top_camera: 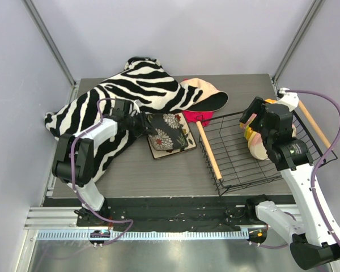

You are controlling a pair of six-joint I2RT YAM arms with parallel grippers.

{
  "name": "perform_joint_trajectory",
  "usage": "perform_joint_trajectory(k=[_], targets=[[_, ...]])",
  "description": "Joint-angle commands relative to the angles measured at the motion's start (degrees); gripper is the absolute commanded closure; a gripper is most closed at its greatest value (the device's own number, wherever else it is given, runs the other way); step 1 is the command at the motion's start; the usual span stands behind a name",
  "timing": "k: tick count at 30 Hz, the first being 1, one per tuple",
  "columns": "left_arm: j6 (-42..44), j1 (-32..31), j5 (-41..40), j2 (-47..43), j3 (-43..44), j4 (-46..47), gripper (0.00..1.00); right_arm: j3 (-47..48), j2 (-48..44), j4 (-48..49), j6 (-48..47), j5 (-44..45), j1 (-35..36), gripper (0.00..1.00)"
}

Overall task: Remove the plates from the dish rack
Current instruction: Place the plate at the center of the board.

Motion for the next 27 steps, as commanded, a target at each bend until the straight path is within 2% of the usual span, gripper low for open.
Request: perform_joint_trajectory(k=[1,6,9,21,27], targets=[[-0.4,-0.4,3.2,-0.8,2.5,6.1,0.65,-0.1,-0.6,1.5,0.4,-0.3,-0.2,0.14],[1.1,-0.5,1.3,-0.8,2.8,4.5,0.50,-0.3,-1.2,1.4,0.4,-0.4,-0.2,0.14],[3.0,-0.4,-0.1,-0.8,3.8,2.1,0.46,-0.3,-1.2,1.4,0.5,-0.4,-0.2,0.14],[9.5,-0.5,-9.4,-2.2,5.7,-7.1,0.41,-0.6,-0.9,1.3,0.6,-0.9,-0.2,0.13],[10.2,-0.9,-10.1,-1.5,5.9,-8.1,0.41,-1.1,-0.5,1.3,0.7,-1.3,-0.2,0.14]])
